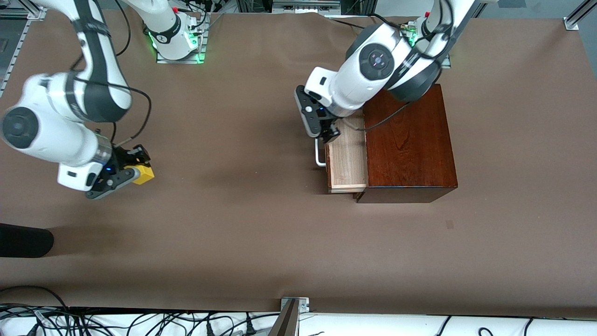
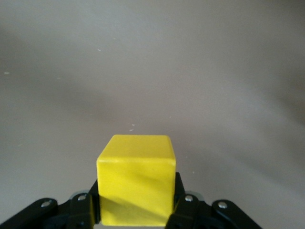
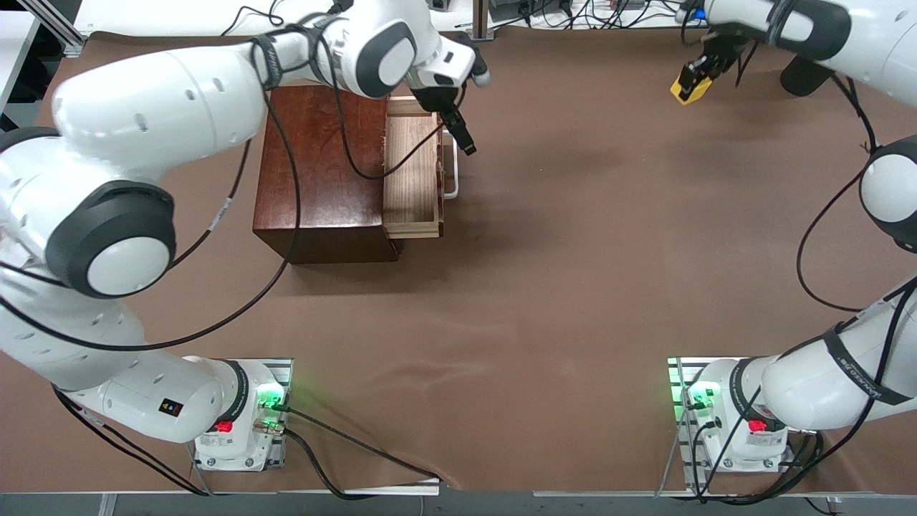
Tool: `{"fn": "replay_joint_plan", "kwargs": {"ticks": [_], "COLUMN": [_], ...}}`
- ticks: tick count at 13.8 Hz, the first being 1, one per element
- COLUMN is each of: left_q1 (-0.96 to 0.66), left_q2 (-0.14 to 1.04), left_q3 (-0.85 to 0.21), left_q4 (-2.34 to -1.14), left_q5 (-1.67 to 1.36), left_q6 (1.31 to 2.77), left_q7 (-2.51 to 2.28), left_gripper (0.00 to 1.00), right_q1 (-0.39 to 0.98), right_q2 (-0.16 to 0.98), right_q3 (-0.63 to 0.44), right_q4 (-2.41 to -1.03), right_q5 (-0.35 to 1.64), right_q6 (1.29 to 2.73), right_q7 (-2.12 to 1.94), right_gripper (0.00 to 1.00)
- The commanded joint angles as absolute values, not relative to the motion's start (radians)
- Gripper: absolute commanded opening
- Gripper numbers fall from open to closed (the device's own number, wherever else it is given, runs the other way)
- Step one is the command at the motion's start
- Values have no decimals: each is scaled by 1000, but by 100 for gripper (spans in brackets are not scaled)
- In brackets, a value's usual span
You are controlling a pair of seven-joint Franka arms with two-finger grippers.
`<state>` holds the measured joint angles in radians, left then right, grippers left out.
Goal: Open drawer, take yellow block, close drawer
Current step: 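Carry the cube away with the right gripper while the left gripper reaches the drawer, then push the drawer shut with the left gripper while the right gripper lowers the cube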
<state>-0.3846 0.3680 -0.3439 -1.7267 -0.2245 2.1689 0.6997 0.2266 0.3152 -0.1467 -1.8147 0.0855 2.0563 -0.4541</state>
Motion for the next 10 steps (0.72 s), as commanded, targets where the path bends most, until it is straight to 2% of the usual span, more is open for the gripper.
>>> {"fn": "replay_joint_plan", "kwargs": {"ticks": [1, 4, 8, 10], "left_q1": [-439, -489, -492, -485], "left_q2": [446, 498, 508, 503], "left_q3": [-337, -339, -336, -330], "left_q4": [-1690, -1695, -1733, -1765], "left_q5": [-104, 66, 117, 118], "left_q6": [2220, 2238, 2229, 2223], "left_q7": [845, 848, 850, 850], "left_gripper": [100, 100, 100, 100], "right_q1": [219, 219, 219, 219], "right_q2": [256, 259, 296, 316], "right_q3": [-137, -115, -98, -92], "right_q4": [-1983, -2049, -2161, -2181], "right_q5": [72, 55, 55, 58], "right_q6": [2207, 2270, 2440, 2473], "right_q7": [-364, -228, -74, -64], "right_gripper": [0, 0, 0, 0]}}
